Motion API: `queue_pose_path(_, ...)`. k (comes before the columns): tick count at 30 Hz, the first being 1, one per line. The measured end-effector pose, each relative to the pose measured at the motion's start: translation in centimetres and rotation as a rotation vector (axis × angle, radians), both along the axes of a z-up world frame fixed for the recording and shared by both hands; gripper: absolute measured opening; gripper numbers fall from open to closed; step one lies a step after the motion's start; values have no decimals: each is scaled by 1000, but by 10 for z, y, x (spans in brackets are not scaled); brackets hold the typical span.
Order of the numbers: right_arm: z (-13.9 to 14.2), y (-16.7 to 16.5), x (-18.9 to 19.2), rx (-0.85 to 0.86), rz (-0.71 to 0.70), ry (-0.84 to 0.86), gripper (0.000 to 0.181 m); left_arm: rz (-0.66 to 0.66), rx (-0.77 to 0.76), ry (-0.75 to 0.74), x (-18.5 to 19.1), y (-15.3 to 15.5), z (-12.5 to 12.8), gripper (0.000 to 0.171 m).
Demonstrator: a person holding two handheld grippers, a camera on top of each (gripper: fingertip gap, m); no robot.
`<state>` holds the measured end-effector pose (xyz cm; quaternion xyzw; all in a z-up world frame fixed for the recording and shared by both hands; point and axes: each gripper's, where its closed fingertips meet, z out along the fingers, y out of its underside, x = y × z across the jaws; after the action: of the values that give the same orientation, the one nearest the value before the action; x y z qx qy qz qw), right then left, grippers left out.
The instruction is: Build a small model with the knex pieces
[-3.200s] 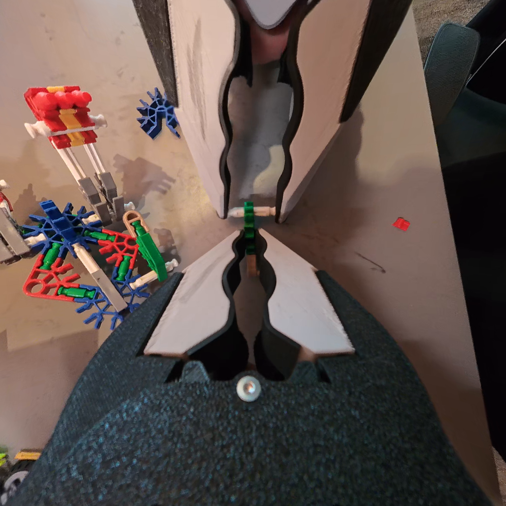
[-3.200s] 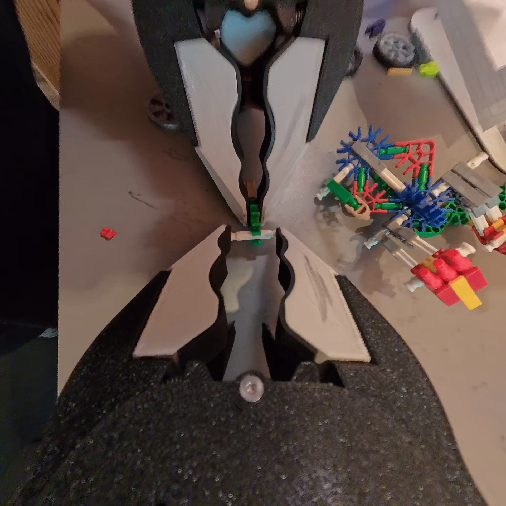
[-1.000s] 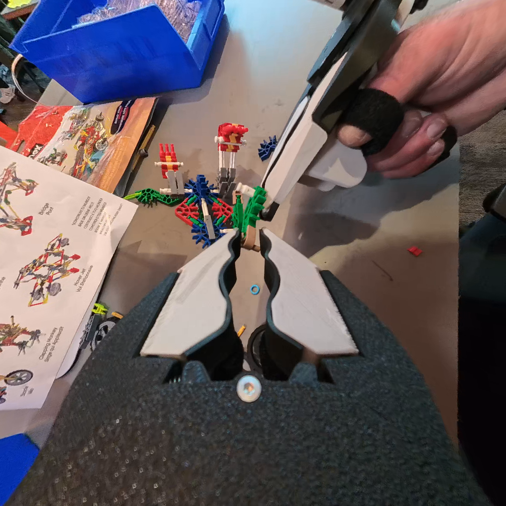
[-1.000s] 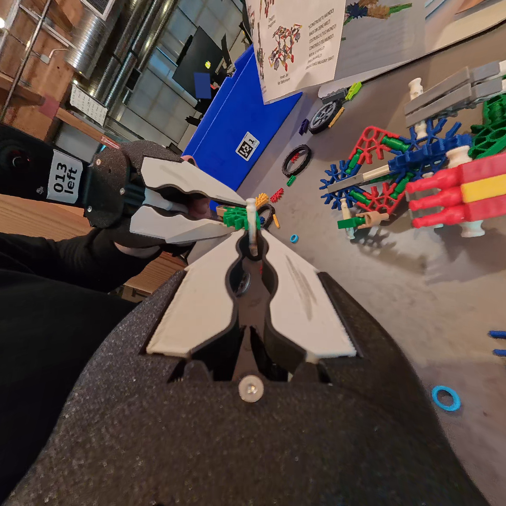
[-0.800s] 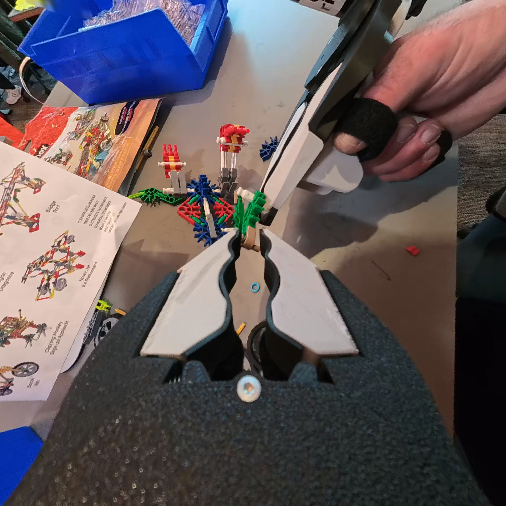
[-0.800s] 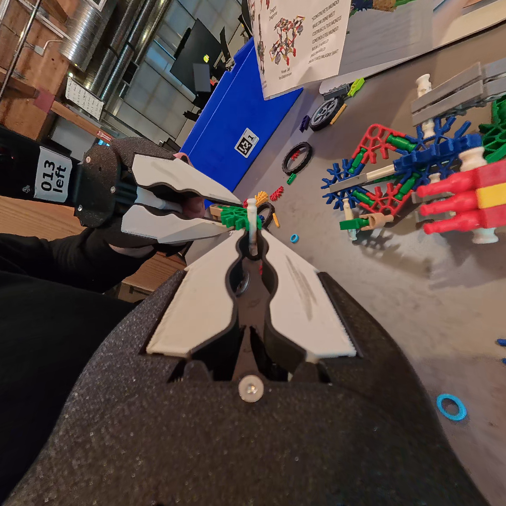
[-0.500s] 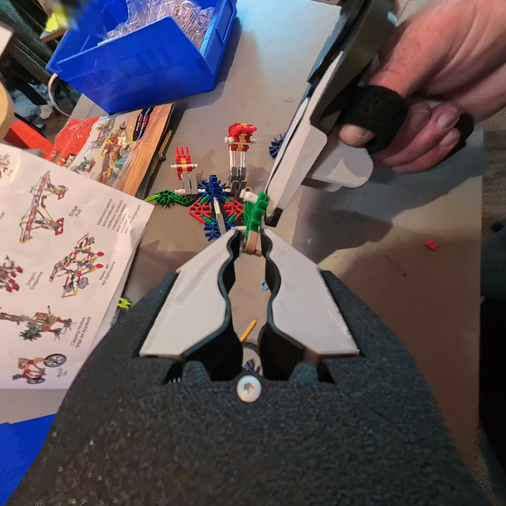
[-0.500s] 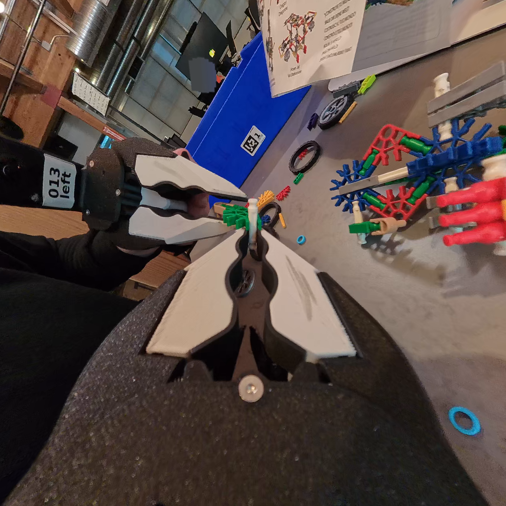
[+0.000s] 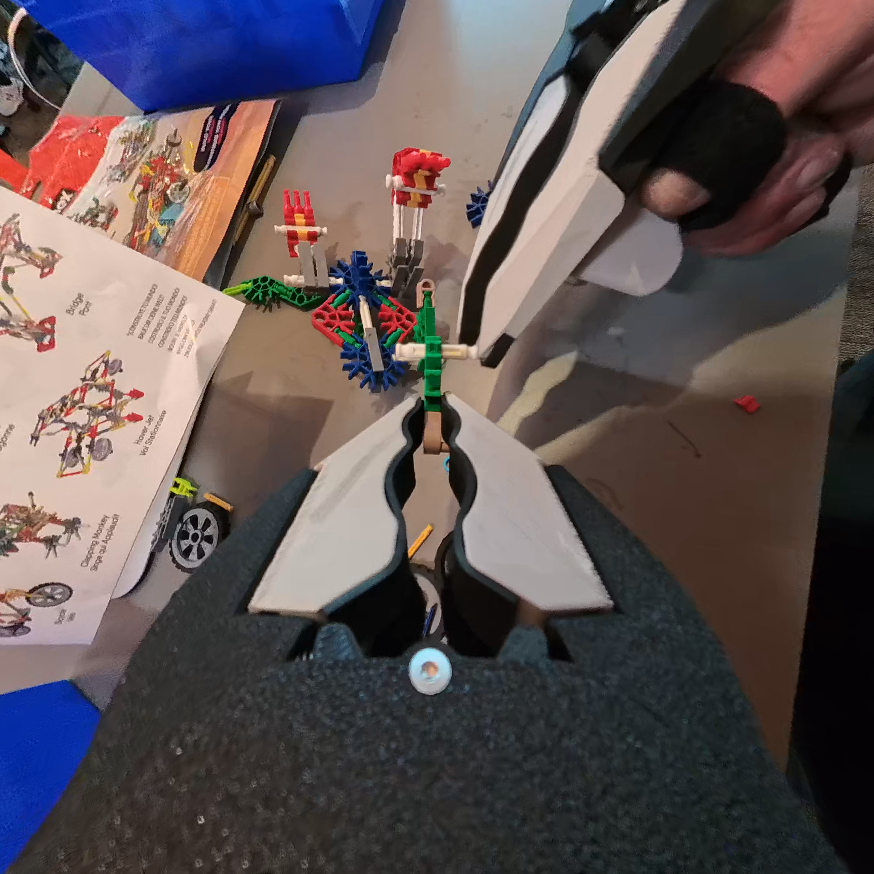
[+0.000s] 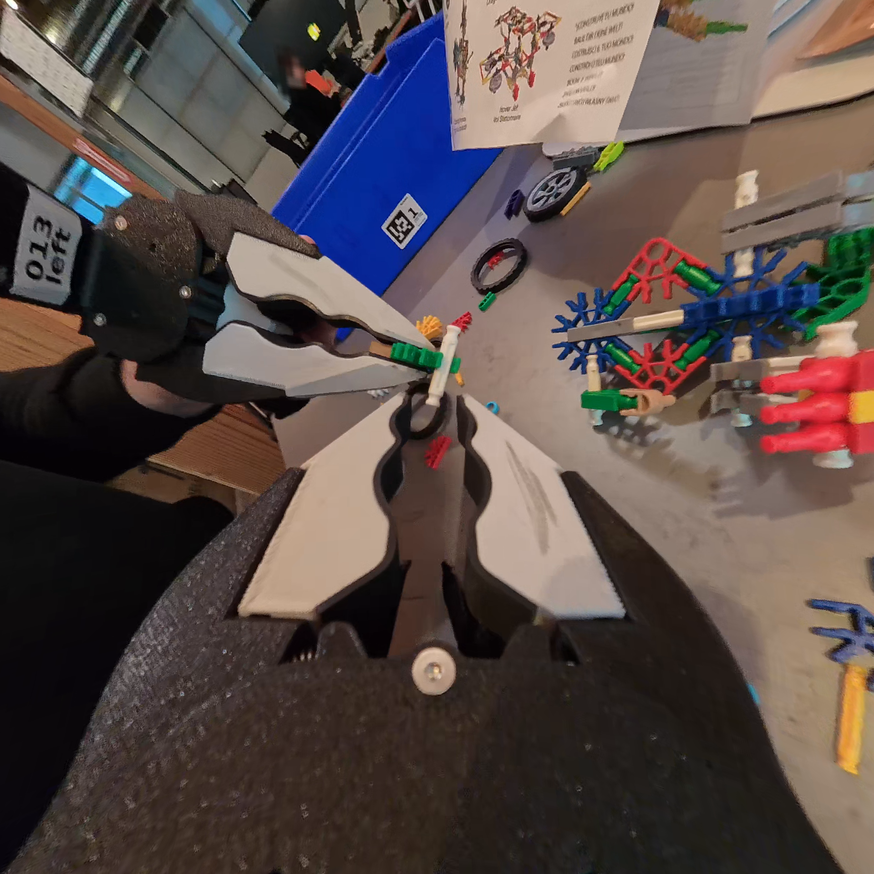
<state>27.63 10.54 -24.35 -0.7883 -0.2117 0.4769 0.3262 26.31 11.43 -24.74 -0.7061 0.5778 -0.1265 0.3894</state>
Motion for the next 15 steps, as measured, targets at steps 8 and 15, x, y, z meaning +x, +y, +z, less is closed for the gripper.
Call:
queue_pose_path(8, -4, 0, -3, 167, 34, -199, 18, 19, -26, 18, 1, 2, -3, 4)
queue_pose_path(15, -4, 9, -2, 137, -3, -162, 6, 31, -21, 23, 0, 5, -3, 4)
